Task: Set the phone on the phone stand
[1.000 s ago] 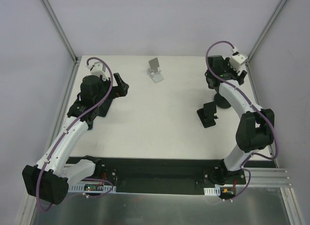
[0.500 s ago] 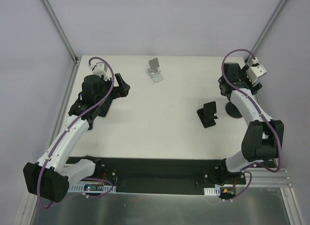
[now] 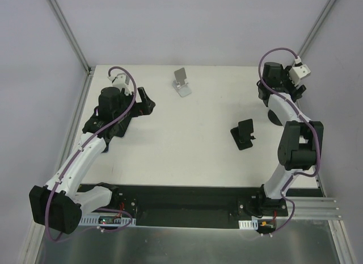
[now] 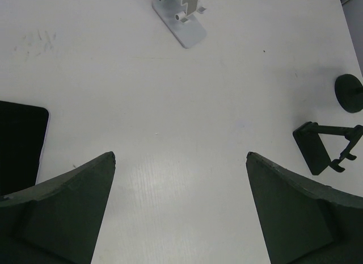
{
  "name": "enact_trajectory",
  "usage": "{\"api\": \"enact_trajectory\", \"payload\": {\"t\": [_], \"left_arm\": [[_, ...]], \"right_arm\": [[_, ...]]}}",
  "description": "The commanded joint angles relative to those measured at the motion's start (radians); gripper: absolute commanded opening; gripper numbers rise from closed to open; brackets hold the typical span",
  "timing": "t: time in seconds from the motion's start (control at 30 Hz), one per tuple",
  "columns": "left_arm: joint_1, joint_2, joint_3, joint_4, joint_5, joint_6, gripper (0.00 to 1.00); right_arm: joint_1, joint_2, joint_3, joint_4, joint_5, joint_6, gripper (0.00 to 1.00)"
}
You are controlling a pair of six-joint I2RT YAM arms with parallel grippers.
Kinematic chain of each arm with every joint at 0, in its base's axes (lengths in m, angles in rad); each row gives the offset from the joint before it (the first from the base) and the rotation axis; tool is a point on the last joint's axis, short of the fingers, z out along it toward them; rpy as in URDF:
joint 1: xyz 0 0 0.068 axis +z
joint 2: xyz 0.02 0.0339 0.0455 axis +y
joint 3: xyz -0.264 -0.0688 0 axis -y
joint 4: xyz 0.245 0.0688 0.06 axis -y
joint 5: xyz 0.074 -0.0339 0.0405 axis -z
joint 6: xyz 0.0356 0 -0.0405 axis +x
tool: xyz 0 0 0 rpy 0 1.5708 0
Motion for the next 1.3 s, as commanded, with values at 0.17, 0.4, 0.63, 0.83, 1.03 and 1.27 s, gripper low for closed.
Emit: {"api": "enact_trajectory", "payload": {"t": [0.17,0.4,0.63,0.83,1.03,1.27], "left_arm": [[0.008,0.018,0.011,0.038,0.085,0.004,0.98],[0.009,0.003,0.004,0.038,0.076,0.017,0.99],[0.009,-0.008,-0.002,0.044,0.105,0.027,0.99],[0.009,-0.008,-0.004,0.055,0.165,0.018,0.99],[0.009,-0.005,-0.010,0.077,0.229,0.014,0.99],[0.008,-0.005,-0.022,0.109,0.306,0.015,0.99]], "right_arm": [[0.003,0.069,0.149,0.137,0.067,-0.071,0.24],[0.012,0.019,0.148,-0.010,-0.045,-0.077,0.96],[0.015,-0.138,0.079,-0.139,-0.208,-0.208,0.96],[0.036,-0.348,-0.027,-0.205,-0.327,-0.428,0.96],[0.038,-0.515,-0.233,-0.225,-1.167,-0.598,0.96],[0.035,-0.321,-0.122,-0.498,-1.495,-0.729,0.96]]}}
